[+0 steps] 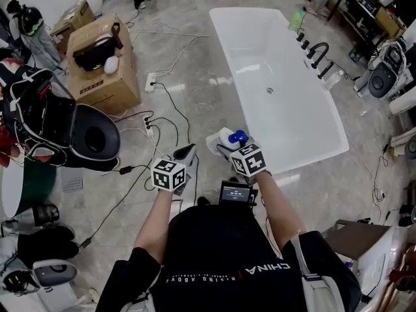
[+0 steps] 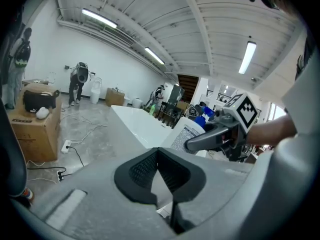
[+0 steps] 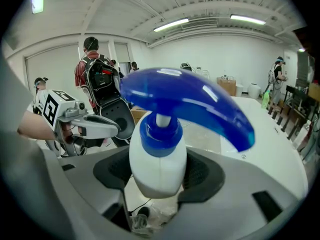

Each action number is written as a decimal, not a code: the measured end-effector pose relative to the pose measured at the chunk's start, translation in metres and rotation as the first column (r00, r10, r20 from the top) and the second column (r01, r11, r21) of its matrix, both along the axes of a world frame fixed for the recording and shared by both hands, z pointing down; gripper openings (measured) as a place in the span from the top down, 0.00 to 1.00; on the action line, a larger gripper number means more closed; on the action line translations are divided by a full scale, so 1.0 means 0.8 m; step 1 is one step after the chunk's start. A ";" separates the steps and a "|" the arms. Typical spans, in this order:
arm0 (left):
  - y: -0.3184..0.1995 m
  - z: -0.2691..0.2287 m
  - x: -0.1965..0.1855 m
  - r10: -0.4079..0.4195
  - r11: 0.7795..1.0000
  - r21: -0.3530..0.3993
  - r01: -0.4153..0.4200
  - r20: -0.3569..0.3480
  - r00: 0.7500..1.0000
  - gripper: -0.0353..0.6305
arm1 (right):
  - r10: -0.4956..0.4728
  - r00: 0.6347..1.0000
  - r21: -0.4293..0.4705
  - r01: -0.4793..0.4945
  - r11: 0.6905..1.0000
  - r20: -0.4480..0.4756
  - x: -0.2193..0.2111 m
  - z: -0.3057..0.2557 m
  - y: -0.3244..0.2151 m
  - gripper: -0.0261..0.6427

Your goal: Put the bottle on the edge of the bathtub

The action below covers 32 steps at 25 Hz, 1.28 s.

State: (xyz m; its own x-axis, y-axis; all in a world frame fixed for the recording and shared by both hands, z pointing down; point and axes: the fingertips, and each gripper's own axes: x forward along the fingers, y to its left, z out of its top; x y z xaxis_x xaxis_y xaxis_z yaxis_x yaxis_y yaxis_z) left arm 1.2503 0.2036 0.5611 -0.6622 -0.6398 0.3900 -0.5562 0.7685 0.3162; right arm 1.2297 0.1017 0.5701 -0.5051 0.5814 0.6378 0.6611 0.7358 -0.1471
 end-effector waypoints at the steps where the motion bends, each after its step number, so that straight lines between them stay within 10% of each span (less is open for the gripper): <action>1: -0.002 0.002 0.003 0.003 1.000 0.000 -0.003 0.002 1.000 0.93 | 0.000 1.000 0.002 0.000 1.000 0.003 0.002 0.002 -0.001 0.55; 18: 0.021 0.024 -0.029 -0.001 1.000 0.029 0.003 -0.042 0.999 0.93 | 0.014 1.000 -0.009 -0.015 1.000 -0.010 -0.038 0.005 0.021 0.55; 32: 0.018 0.029 -0.233 -0.032 0.999 0.004 0.032 -0.064 0.997 0.93 | -0.028 0.999 -0.017 0.027 0.999 -0.035 -0.251 0.015 0.012 0.55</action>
State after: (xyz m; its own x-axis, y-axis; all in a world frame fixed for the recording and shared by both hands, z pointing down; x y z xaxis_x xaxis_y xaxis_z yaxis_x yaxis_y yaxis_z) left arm 1.0636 0.2177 0.5840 -0.6560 -0.6206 0.4296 -0.5097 0.7840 0.3543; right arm 1.0286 0.1116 0.5820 -0.4662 0.6056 0.6449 0.6752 0.7145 -0.1829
